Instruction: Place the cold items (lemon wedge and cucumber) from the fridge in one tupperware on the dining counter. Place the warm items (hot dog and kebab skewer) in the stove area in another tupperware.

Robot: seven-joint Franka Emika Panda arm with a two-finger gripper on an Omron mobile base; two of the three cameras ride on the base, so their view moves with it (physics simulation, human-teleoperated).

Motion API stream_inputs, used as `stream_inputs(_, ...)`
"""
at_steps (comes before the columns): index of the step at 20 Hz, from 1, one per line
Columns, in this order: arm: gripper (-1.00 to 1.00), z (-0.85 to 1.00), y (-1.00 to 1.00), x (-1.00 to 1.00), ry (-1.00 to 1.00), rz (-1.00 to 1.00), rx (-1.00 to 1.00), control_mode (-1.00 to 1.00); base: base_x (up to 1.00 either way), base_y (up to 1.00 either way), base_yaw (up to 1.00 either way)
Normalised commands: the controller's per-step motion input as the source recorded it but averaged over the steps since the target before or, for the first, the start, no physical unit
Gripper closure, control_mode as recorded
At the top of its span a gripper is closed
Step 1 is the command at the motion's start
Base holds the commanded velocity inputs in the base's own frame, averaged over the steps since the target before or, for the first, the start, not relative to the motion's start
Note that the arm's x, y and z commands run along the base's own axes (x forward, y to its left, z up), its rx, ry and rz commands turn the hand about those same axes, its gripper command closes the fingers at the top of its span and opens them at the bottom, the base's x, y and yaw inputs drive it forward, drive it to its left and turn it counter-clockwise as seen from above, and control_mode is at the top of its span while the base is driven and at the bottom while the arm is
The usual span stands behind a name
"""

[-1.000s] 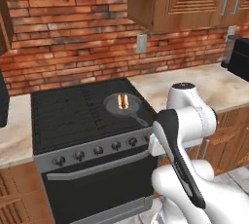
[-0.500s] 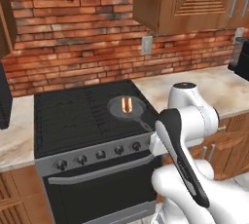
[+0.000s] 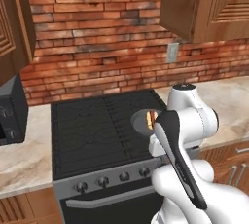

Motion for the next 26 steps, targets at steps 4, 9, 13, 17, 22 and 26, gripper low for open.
stream_inputs(4, -1.00, 0.00, 0.00, 0.00, 0.00, 0.00, 0.00, 1.00, 0.17, 0.00, 0.00)
stream_inputs(9, -1.00, 0.00, 0.00, 0.00, 0.00, 0.00, 0.00, 1.00, 0.01, 0.00, -0.02)
stream_inputs(13, -1.00, 0.00, 0.00, 0.00, 0.00, 0.00, 0.00, 1.00, 0.00, 0.00, 0.00)
stream_inputs(17, -1.00, 0.00, 0.00, 0.00, 0.00, 0.00, 0.00, 1.00, 0.00, 0.00, 0.00)
stream_inputs(22, -1.00, 0.00, 0.00, 0.10, 0.00, 0.00, 0.00, -1.00, 0.00, 0.00, 0.00)
stream_inputs(26, -1.00, 0.00, 0.00, 0.51, 0.00, 0.00, 0.00, -1.00, 0.00, 0.00, 0.00)
